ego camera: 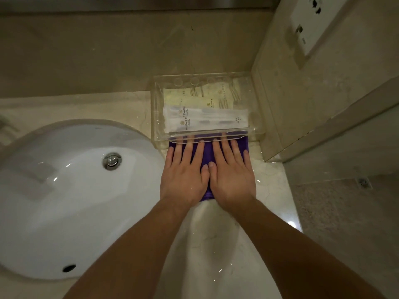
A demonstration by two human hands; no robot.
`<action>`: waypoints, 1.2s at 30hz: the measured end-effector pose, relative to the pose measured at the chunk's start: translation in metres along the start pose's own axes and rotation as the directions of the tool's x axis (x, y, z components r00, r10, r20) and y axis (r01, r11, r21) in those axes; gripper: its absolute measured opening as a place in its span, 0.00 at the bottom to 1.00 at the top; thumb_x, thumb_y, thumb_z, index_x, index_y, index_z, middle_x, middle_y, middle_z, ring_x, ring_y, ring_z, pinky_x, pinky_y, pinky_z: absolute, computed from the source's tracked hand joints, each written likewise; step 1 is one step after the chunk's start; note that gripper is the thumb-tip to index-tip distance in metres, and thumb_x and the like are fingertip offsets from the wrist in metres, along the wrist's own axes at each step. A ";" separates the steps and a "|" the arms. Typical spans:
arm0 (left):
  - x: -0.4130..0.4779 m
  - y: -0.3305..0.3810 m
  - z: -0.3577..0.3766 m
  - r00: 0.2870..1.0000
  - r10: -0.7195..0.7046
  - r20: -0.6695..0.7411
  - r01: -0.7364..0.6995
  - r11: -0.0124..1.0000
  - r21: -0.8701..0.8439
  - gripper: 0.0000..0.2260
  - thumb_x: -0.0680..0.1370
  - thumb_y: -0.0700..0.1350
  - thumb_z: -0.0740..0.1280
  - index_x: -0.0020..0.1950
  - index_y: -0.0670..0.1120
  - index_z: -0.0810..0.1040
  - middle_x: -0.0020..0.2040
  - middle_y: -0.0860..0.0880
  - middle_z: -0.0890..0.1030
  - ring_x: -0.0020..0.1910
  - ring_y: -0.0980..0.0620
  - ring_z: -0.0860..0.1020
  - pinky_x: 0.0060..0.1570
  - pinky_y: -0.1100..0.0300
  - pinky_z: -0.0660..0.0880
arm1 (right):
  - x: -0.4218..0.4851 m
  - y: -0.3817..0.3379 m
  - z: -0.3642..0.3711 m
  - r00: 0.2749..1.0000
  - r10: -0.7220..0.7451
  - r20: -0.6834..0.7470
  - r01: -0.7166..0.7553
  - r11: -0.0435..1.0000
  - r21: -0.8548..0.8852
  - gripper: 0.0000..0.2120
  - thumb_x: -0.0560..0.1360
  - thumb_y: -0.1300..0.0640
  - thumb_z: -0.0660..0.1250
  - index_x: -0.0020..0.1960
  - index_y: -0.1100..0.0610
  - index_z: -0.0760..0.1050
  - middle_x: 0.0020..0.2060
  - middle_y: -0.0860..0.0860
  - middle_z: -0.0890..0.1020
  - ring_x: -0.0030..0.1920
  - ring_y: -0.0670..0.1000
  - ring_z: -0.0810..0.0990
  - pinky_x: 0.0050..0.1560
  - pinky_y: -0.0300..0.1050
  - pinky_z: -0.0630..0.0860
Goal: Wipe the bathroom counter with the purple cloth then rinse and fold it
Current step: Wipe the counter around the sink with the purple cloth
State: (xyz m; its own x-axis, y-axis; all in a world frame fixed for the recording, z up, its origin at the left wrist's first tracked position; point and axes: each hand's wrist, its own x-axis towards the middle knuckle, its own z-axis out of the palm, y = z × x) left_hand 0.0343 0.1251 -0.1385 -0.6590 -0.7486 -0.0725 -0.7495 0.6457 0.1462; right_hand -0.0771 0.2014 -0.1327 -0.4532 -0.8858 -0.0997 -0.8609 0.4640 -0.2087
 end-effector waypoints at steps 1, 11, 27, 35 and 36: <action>-0.001 0.001 0.000 1.000 -0.002 -0.001 0.002 1.000 0.002 0.28 0.81 0.55 0.44 0.81 0.49 0.49 0.81 0.46 0.50 0.80 0.46 0.46 0.78 0.46 0.43 | -0.001 0.000 0.000 1.000 -0.005 0.000 0.005 1.000 0.001 0.29 0.81 0.45 0.37 0.81 0.50 0.45 0.81 0.48 0.47 0.80 0.49 0.43 0.79 0.53 0.41; -0.014 0.010 -0.003 0.999 -0.037 0.033 0.037 0.999 0.017 0.29 0.80 0.56 0.39 0.81 0.49 0.45 0.81 0.45 0.45 0.80 0.45 0.42 0.77 0.47 0.39 | -0.008 0.006 -0.001 0.999 -0.043 0.024 0.043 0.999 -0.001 0.28 0.82 0.46 0.40 0.81 0.50 0.46 0.81 0.48 0.47 0.80 0.50 0.43 0.79 0.55 0.44; -0.041 0.025 -0.006 0.996 -0.052 0.070 0.050 0.998 0.034 0.30 0.78 0.56 0.34 0.79 0.49 0.38 0.81 0.45 0.44 0.79 0.44 0.41 0.77 0.47 0.39 | -0.038 0.012 -0.002 0.996 -0.053 0.070 0.054 0.999 -0.009 0.29 0.81 0.45 0.37 0.81 0.49 0.41 0.81 0.47 0.45 0.80 0.49 0.39 0.79 0.52 0.39; -0.047 0.047 -0.005 0.993 -0.029 0.113 0.022 0.998 0.058 0.27 0.81 0.55 0.37 0.77 0.48 0.34 0.80 0.44 0.38 0.78 0.42 0.36 0.76 0.46 0.37 | -0.054 0.032 -0.006 0.995 -0.045 0.086 0.045 0.999 -0.001 0.30 0.80 0.44 0.34 0.81 0.48 0.39 0.80 0.47 0.42 0.79 0.48 0.37 0.78 0.52 0.38; -0.048 0.051 -0.005 0.992 -0.021 0.121 0.014 0.998 0.058 0.26 0.82 0.55 0.38 0.78 0.48 0.34 0.80 0.45 0.37 0.78 0.43 0.35 0.76 0.46 0.36 | -0.056 0.036 -0.006 0.996 -0.037 0.086 0.037 0.999 0.000 0.30 0.80 0.44 0.34 0.81 0.48 0.39 0.80 0.47 0.42 0.79 0.48 0.36 0.78 0.52 0.38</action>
State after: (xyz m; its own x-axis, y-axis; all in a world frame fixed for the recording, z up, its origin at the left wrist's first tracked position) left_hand 0.0280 0.1928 -0.1229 -0.6457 -0.7385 -0.1941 -0.7612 0.6425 0.0879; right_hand -0.0838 0.2680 -0.1284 -0.3994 -0.8999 -0.1749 -0.8772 0.4306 -0.2125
